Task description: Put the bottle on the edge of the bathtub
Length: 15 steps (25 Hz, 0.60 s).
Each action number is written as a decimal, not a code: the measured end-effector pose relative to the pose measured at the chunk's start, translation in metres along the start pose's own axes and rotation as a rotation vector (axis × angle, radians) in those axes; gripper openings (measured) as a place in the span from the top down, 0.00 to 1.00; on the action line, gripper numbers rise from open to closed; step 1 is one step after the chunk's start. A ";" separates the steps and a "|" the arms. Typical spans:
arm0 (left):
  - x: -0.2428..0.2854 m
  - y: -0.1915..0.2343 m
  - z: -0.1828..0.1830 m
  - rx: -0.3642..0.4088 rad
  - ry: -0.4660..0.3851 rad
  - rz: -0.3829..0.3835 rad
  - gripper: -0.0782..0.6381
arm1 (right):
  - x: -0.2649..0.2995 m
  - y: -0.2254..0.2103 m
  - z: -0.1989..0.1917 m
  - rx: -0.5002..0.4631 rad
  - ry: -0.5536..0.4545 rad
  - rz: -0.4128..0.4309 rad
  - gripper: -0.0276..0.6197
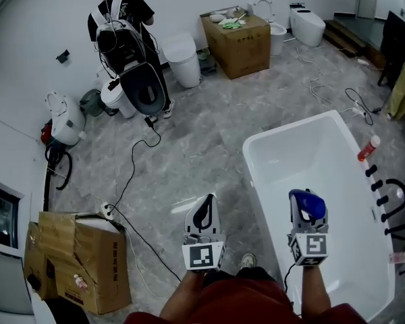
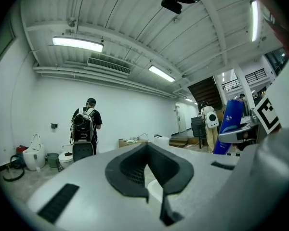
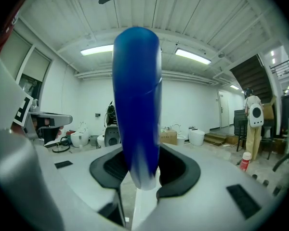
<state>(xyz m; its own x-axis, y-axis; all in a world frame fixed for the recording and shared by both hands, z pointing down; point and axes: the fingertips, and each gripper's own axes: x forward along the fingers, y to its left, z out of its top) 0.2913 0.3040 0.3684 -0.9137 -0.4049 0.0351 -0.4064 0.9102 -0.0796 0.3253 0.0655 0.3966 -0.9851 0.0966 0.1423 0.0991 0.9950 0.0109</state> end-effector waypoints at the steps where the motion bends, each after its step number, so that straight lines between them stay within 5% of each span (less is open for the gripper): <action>1: 0.007 0.002 -0.001 0.000 -0.001 -0.005 0.89 | 0.006 -0.001 0.000 0.000 0.001 -0.002 0.72; 15: 0.155 0.069 -0.010 -0.048 -0.044 -0.155 0.88 | 0.132 0.004 0.008 -0.010 0.021 -0.135 0.72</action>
<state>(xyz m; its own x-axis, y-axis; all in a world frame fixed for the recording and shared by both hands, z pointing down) 0.1218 0.3050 0.3780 -0.8394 -0.5435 -0.0007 -0.5432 0.8391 -0.0287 0.1945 0.0824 0.4080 -0.9864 -0.0385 0.1597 -0.0322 0.9986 0.0416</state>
